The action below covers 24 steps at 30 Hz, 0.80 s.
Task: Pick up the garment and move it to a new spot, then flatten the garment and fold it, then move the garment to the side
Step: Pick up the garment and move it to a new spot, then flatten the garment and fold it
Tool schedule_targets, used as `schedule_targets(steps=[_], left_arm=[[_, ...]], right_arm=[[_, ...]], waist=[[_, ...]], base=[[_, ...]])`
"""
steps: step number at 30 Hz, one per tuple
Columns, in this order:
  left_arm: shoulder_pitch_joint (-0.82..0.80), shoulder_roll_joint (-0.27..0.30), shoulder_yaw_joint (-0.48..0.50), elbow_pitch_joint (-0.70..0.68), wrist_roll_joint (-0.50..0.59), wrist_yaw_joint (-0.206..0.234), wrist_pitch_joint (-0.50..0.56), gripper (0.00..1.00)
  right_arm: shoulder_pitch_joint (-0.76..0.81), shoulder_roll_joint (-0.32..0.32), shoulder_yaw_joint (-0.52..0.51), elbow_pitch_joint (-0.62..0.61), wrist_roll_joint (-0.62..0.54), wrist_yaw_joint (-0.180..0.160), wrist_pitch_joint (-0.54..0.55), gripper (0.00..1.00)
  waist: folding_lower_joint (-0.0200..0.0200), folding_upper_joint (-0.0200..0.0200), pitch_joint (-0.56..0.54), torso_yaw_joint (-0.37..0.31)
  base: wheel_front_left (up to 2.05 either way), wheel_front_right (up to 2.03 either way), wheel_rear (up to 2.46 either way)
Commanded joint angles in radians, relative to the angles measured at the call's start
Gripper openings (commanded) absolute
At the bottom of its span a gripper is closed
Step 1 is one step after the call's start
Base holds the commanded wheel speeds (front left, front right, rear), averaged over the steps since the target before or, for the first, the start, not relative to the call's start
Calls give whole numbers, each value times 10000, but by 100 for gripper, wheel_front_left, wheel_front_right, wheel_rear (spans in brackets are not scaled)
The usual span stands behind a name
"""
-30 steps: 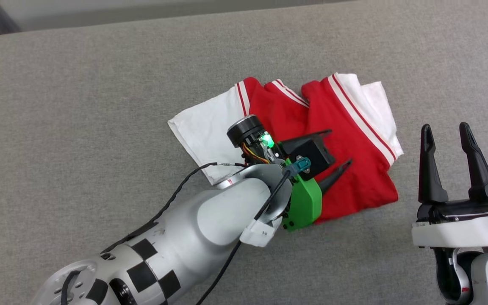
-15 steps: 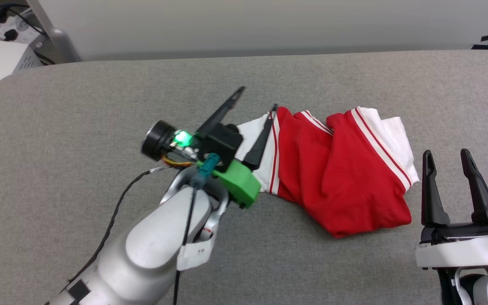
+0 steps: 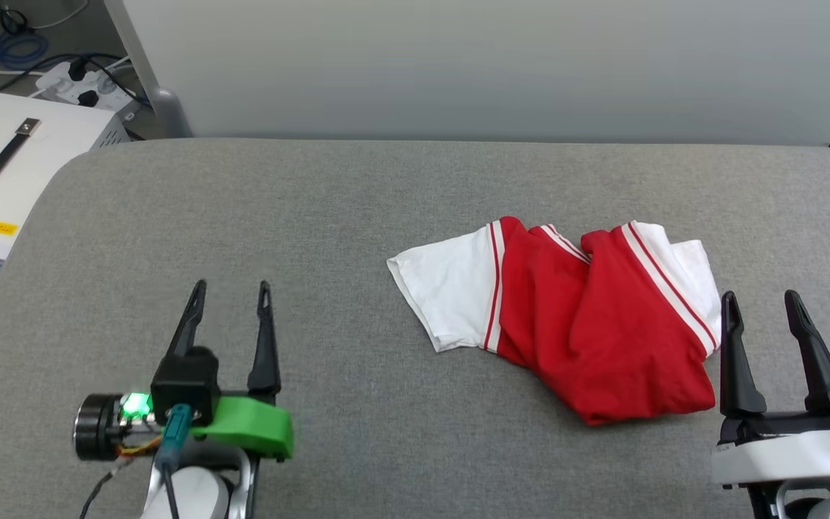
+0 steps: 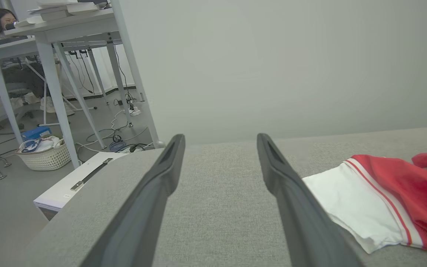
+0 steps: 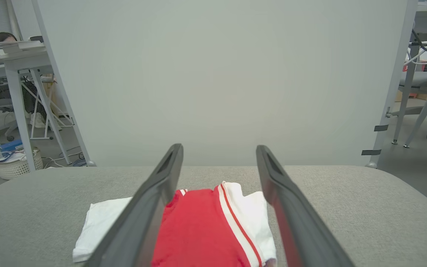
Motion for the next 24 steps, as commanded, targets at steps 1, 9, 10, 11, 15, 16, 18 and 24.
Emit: schedule_targets(steps=[1,9,10,11,15,16,18,24], left_arm=[[384,-86,233,-103,121,-80,-56,100],[1912,-727,1408,-336,623,-949,-56,100],[2049,-833,1513,-363,669,-1136,-56,100],[2182,-929,1603,-365,721,-1328,-56,100],[2528,-1306,1972,-384,865,-1935,-56,100],[2574,-1374,2056,-378,917,-2045,-56,100],[2649,-1510,2227,-349,1050,-2270,-56,100],[2751,-1823,2641,-254,1439,-2773,-57,100]], right_arm=[[162,-20,-43,78,-60,-6,-92,100],[571,-20,22,551,45,-6,-92,100],[642,-20,49,619,53,-6,-92,100],[700,-20,86,678,54,-6,-92,100],[869,-20,185,810,20,-6,-92,100],[908,-20,199,838,20,-6,-92,100],[989,-20,219,901,24,-6,-92,100],[1115,-20,240,1041,45,-6,-92,100]], waist=[[0,0,-160,51],[0,0,-594,65],[0,0,-631,66],[0,0,-678,60],[0,0,-768,40],[0,0,-783,39],[0,0,-814,40],[0,0,-870,9]], base=[[0,0,0],[0,0,0],[0,0,0],[0,0,0],[0,0,0],[0,0,0],[0,0,0],[0,0,0]])
